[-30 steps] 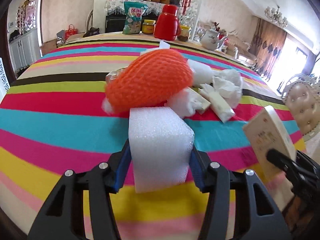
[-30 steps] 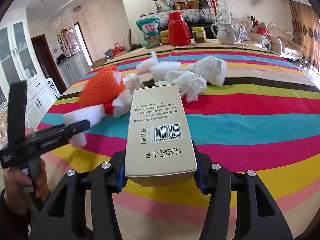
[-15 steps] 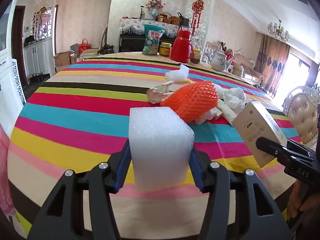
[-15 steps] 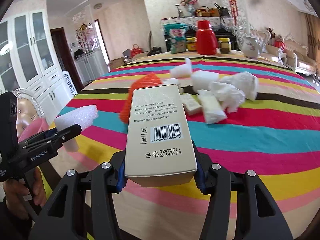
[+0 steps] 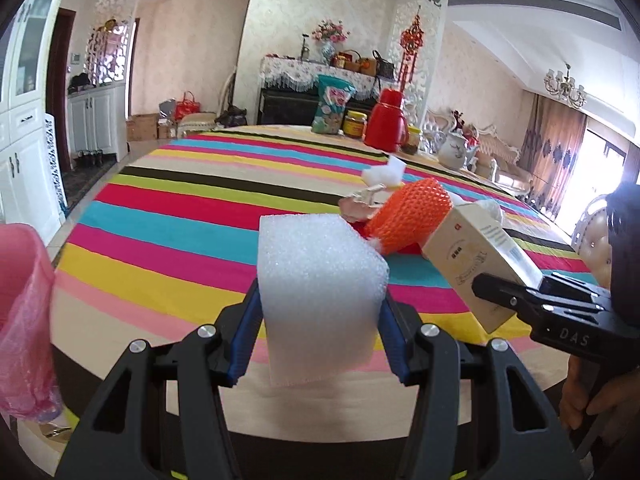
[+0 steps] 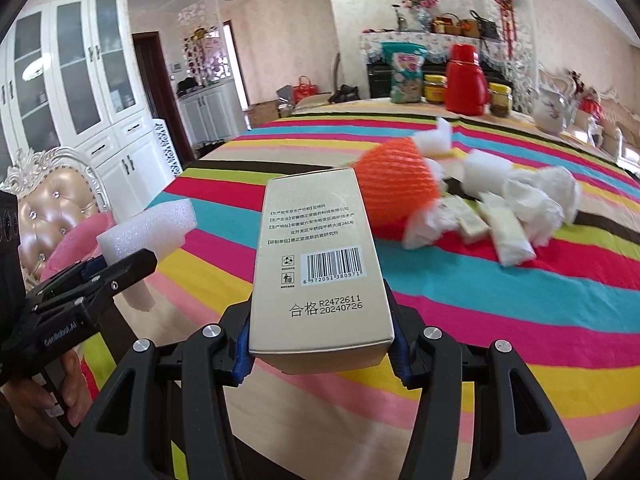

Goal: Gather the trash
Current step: 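Carry the box and foam block to the wastebasket and release them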

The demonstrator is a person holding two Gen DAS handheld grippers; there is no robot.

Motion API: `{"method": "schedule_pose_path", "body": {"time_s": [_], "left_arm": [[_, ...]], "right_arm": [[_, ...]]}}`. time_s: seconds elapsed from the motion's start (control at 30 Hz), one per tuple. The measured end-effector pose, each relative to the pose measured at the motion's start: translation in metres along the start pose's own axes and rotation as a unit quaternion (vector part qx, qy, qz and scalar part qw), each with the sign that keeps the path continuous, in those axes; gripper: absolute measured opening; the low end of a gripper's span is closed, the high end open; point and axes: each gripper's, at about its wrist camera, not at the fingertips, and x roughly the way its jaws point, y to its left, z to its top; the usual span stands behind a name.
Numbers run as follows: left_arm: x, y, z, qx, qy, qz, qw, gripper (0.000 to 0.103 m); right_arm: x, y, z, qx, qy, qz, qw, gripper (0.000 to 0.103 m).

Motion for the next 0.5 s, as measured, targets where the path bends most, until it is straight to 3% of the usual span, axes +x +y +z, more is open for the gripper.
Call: {"method": "schedule_pose_path", "body": {"time_s": [0.33, 0.5], "left_arm": [[-0.040, 0.061, -0.004, -0.032, -0.045, 0.062, 0.9966, 0.052], [-0.076, 0.107, -0.006, -0.064, -0.075, 0.110, 0.9890, 0.052]], "right_arm": [[0.023, 0.073, 0.022, -0.065, -0.015, 0.070, 0.995, 0.051], [0.037, 0.116, 0.034, -0.100, -0.015, 0.117, 0.988, 0.051]]}}
